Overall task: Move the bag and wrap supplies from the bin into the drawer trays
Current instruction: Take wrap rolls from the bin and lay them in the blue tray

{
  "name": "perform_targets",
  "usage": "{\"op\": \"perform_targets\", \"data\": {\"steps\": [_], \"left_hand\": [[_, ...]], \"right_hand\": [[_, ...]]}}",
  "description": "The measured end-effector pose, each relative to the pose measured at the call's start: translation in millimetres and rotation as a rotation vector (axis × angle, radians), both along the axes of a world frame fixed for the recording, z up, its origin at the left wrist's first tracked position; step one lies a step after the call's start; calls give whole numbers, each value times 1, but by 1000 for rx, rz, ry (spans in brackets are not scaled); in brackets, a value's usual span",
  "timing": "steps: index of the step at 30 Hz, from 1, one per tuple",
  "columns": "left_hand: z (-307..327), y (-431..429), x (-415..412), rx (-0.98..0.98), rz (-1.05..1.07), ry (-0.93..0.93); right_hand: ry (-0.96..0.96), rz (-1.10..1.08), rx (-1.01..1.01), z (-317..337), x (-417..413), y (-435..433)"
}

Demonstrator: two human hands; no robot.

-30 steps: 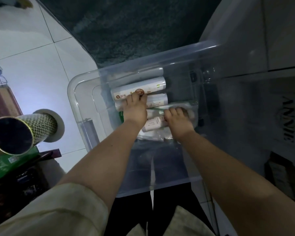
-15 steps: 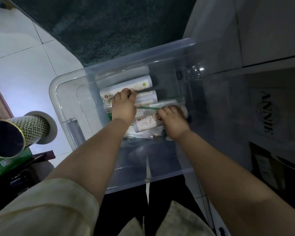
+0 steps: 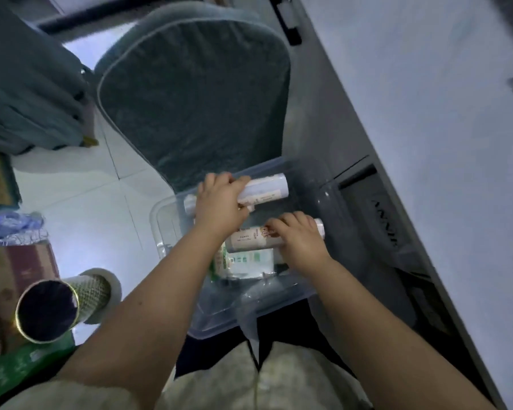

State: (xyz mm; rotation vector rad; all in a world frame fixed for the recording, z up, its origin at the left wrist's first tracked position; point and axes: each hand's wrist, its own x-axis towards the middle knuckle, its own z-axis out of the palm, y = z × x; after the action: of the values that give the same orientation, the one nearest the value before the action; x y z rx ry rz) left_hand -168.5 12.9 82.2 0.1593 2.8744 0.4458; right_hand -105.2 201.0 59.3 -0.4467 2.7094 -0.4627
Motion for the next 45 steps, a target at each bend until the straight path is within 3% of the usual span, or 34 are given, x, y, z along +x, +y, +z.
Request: {"op": "perform_targets", "data": {"steps": [5, 11, 15, 20, 25, 33, 45], "left_hand": [[61, 17, 0, 39, -22, 101], [95, 17, 9, 88, -206, 179], [105, 25, 22, 144, -317, 162], [114, 63, 57, 247, -470, 84], [120, 110, 122, 279, -732, 91], [160, 188, 243, 388, -1157, 166], [185, 242, 482, 457, -1465, 173]], "right_hand": [[100, -128, 22, 48, 3, -4], [230, -380, 21, 83, 45, -21], [301, -606, 14, 101, 93, -27], [322, -772, 168, 125, 154, -20], [278, -1027, 321, 137, 239, -16], [342, -1424, 363, 164, 369, -6], [300, -1740, 410, 175, 593, -8]]}}
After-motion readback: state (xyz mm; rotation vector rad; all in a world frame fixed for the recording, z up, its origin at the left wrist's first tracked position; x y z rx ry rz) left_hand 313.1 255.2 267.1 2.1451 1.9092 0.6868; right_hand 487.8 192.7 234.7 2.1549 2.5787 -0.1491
